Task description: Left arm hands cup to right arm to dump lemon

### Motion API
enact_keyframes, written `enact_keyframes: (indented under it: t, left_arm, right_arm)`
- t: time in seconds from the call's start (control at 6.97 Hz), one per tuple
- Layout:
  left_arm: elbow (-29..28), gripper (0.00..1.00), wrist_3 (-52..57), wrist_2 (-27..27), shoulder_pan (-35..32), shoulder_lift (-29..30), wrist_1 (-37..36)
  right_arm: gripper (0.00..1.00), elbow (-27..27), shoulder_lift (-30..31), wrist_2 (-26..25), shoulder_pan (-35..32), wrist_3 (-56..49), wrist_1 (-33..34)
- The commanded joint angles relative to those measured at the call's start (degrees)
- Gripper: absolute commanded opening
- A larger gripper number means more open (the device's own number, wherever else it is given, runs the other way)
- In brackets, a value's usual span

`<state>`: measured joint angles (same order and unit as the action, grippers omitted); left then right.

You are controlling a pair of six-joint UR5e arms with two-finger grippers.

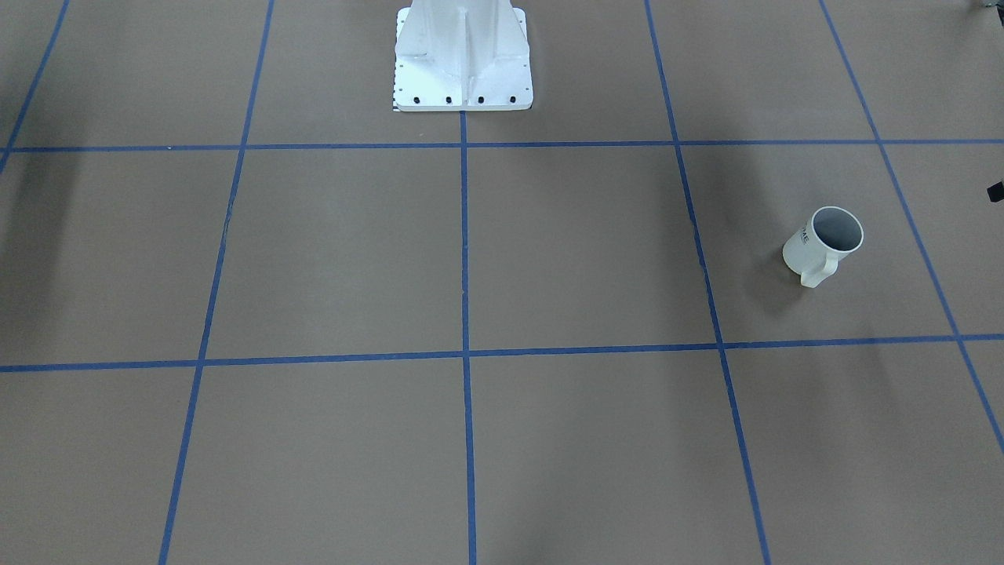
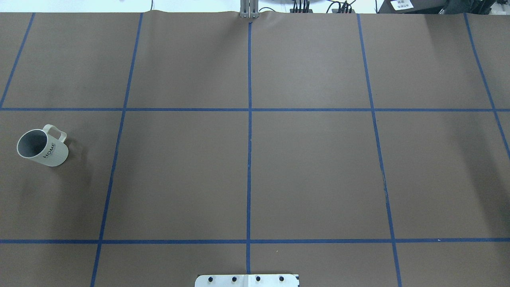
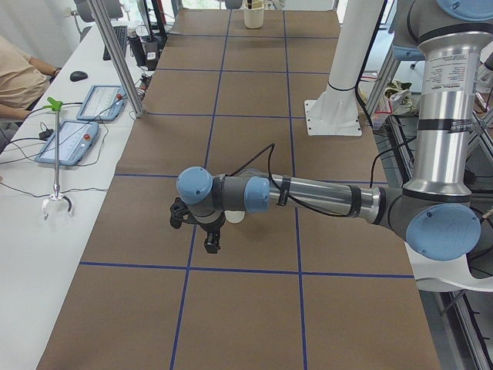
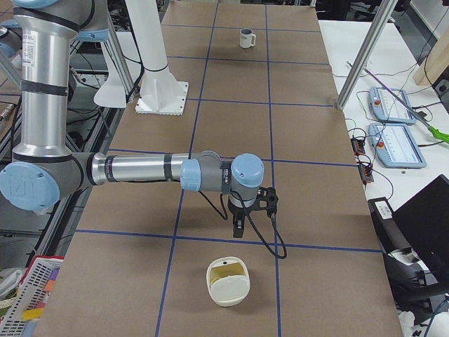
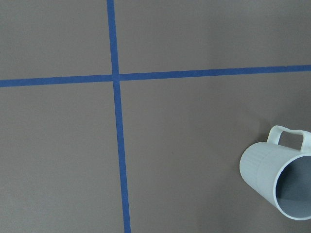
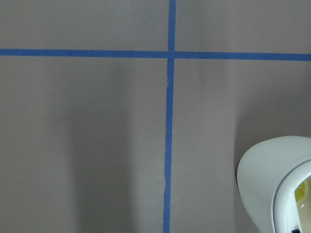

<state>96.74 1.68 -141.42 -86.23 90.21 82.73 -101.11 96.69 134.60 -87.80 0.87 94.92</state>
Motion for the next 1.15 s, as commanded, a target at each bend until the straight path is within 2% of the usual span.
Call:
enact_keyframes:
  t: [0.0, 0.29, 1.0]
  left_arm:
    - [0.46, 1.00, -0.09, -0.08, -2.00, -0.12, -0.02]
    - [0.91, 1.00, -0.10, 0.10, -2.01, -0.73, -0.02]
    - [0.55, 1.00, -0.36, -0.17, -1.92, -0.03, 0.07]
  right_arm:
    - [1.00, -0.23, -0.27, 0.22, 0.00, 0.01, 0.00]
    - [1.00, 0.47, -0.18, 0.14, 0.00, 0.10, -2.63]
    - [1.00, -0.23, -0.01, 0.14, 0.00, 0.01, -2.73]
